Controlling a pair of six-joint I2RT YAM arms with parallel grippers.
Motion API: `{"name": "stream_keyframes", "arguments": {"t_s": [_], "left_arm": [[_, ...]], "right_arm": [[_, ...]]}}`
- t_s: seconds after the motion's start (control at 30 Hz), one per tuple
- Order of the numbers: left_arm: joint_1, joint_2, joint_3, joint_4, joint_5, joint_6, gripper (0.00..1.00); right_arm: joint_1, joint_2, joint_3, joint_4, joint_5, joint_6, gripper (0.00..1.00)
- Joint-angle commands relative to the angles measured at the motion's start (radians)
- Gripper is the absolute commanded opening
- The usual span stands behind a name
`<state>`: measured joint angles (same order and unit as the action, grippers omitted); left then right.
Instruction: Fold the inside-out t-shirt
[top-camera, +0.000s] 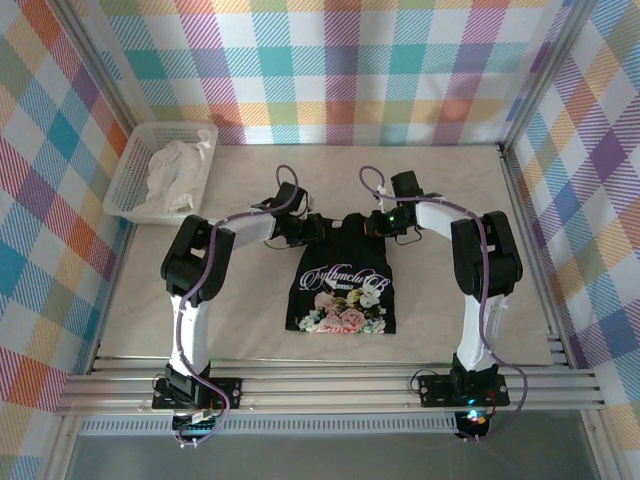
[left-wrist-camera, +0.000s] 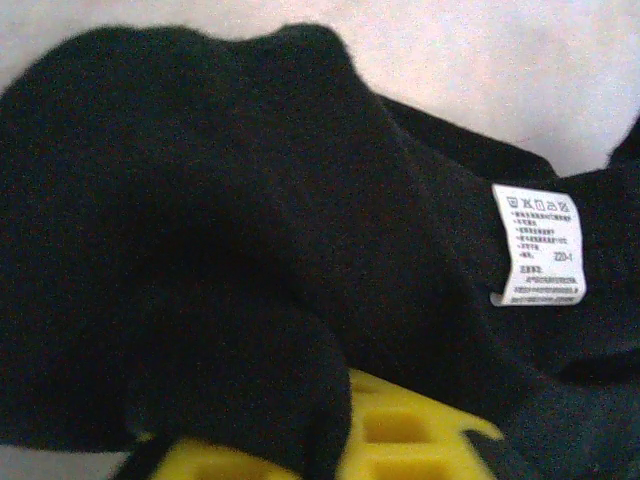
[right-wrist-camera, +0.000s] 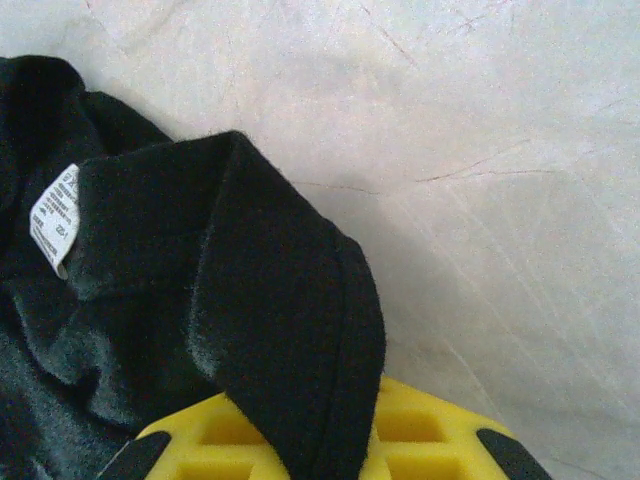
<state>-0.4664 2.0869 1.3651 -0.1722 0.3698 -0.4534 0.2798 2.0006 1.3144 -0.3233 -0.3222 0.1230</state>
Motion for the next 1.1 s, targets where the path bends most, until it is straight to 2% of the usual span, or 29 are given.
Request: {"name": "stream_keyframes", "arguments": {"t_s": [0.0, 0.2, 0.37, 0.57, 0.7, 0.83, 1.07], "left_arm": [[0.004, 0.010, -0.023, 0.088, 0.061, -0.018, 0.00], [0.052, -0.120, -0.145, 0.267, 0.020, -0.070, 0.00], [0.079, -0.228, -0.237, 0.360, -0.048, -0.075, 0.00], [0.099, -0.306, -0.258, 0.405, -0.085, -0.053, 0.00], [0.108, -0.359, -0.190, 0.370, -0.127, 0.017, 0.00], [0.134, -0.377, -0.044, 0.314, -0.181, 0.100, 0.00], [0.166, -0.262, 0.299, 0.230, -0.224, 0.215, 0.00]], "right_arm": [[-0.012, 0.004, 0.006, 0.043, -0.005, 0.016, 0.15], [-0.049, -0.043, 0.003, 0.108, -0.072, 0.069, 0.10], [-0.054, -0.079, -0.024, 0.260, -0.186, 0.124, 0.00], [-0.054, -0.088, 0.025, 0.392, -0.259, 0.195, 0.00], [-0.054, -0.128, 0.098, 0.455, -0.260, 0.210, 0.00], [-0.054, -0.138, 0.230, 0.484, -0.223, 0.190, 0.00], [-0.055, -0.051, 0.531, 0.468, -0.212, 0.140, 0.00]]}}
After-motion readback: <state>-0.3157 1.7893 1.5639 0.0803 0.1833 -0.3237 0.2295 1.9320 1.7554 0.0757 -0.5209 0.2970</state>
